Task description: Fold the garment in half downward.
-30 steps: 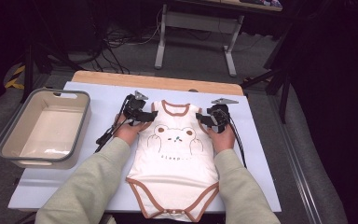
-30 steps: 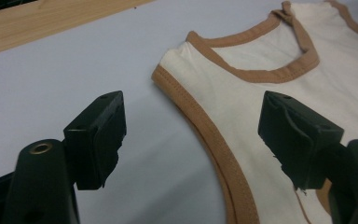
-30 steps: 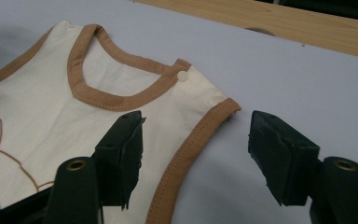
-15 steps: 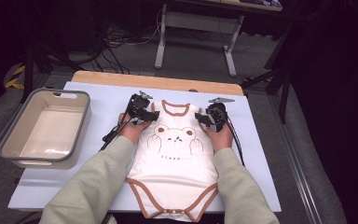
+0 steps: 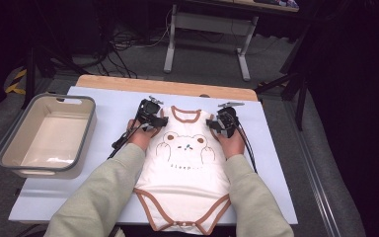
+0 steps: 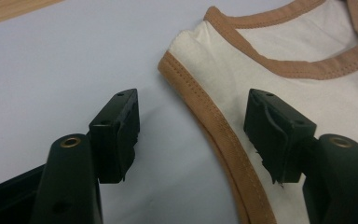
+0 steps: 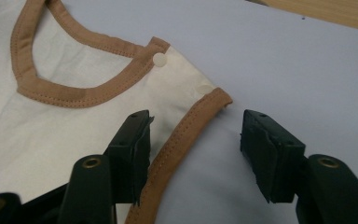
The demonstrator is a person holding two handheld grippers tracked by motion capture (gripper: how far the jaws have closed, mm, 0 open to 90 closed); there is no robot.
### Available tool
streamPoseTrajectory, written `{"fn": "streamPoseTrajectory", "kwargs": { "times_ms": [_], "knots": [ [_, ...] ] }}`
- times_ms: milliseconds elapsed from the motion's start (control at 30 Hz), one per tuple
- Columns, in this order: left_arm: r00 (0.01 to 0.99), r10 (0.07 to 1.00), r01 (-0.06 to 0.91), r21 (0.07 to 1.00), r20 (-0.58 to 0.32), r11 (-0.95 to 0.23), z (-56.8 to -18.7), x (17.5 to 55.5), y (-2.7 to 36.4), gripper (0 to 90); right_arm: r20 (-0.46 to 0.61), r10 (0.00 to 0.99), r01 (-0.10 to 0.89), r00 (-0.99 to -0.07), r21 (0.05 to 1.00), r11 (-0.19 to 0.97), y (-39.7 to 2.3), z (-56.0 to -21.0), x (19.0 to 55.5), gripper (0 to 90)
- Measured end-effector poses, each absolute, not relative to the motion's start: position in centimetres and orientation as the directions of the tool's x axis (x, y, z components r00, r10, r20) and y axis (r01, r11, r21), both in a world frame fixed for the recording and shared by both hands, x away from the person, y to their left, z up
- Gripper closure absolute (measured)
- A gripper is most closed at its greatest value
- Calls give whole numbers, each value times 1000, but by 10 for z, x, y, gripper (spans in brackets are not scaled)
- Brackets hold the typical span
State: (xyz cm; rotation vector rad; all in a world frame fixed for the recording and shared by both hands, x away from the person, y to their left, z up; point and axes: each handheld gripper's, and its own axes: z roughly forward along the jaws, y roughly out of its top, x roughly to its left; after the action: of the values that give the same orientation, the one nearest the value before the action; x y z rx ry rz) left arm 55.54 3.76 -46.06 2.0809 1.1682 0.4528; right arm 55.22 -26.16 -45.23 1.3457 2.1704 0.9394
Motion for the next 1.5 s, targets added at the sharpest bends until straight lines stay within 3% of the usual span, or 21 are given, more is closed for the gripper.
{"fn": "streamPoseTrajectory", "kwargs": {
  "times_ms": [333, 467, 600, 700, 967, 1500],
  "knots": [
    [551, 834, 589, 721, -28, -365, -459, 557, 33, 533, -10, 892, 623, -452, 712, 323, -258, -450, 558, 537],
    [560, 828, 591, 715, -31, -373, -458, 557, 30, 624, -8, 887, 625, -461, 707, 331, -256, -449, 561, 642],
    [570, 821, 582, 721, -32, -376, -458, 556, 27, 788, -3, 876, 619, -482, 707, 343, -254, -448, 561, 784],
    [582, 813, 578, 716, -24, -392, -458, 555, 25, 849, 9, 871, 630, -491, 695, 347, -253, -447, 562, 837],
    [589, 807, 572, 729, -48, -375, -451, 559, 32, 869, -13, 866, 609, -500, 706, 362, -252, -438, 561, 880],
    [585, 811, 482, 797, 17, -365, -416, 567, 39, 869, -56, 864, 489, -500, 805, 335, -255, -404, 562, 881]
  ]
}}
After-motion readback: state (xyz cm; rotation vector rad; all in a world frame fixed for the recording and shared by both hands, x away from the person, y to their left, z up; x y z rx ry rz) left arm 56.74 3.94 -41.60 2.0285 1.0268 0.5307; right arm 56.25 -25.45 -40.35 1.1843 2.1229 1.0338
